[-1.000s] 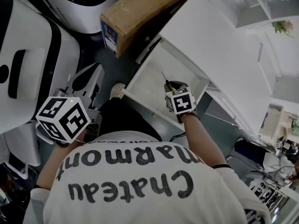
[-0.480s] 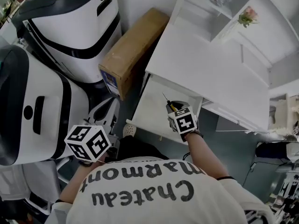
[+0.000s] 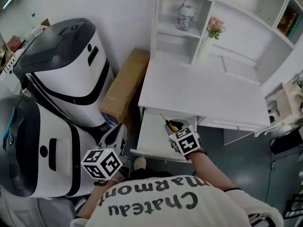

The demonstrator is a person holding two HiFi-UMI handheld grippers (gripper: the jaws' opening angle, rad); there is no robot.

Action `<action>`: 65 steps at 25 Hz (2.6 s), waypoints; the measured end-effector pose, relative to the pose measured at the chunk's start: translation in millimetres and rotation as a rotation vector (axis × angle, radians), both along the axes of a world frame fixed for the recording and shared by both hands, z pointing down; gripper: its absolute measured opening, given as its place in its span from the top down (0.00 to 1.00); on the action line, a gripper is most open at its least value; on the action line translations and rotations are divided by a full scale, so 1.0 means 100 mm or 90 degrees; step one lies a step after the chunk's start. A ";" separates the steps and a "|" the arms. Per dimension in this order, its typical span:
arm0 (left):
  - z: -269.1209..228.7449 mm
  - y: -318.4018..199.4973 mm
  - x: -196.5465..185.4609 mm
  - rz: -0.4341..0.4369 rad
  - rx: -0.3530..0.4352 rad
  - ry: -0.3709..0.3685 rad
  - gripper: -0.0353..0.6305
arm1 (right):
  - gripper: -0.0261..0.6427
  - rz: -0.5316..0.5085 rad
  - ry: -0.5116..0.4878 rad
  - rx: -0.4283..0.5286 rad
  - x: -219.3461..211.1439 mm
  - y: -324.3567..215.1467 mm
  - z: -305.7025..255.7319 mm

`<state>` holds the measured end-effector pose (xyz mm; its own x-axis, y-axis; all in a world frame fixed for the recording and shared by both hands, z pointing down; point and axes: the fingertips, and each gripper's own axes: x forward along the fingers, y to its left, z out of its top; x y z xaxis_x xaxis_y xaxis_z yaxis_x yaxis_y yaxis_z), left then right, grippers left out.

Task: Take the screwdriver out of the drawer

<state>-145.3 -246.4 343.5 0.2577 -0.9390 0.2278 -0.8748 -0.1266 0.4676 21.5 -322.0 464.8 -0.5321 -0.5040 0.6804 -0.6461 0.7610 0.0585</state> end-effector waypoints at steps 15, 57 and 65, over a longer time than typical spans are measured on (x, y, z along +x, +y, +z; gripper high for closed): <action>-0.45 -0.11 0.50 0.059 0.073 -0.010 0.91 | 0.83 0.081 -0.149 0.101 0.25 0.08 -1.01; -0.85 0.32 1.38 0.081 0.149 -0.066 0.91 | 0.83 0.202 -0.349 0.210 1.43 0.64 -1.94; -0.72 0.48 1.41 0.065 0.135 -0.064 0.91 | 0.83 0.189 -0.346 0.190 1.47 0.79 -1.81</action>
<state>-4.3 -198.8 271.7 0.3394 -0.9388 0.0580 -0.8932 -0.3024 0.3328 168.2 -242.7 283.5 -0.5687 -0.8057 0.1656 -0.8219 0.5487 -0.1529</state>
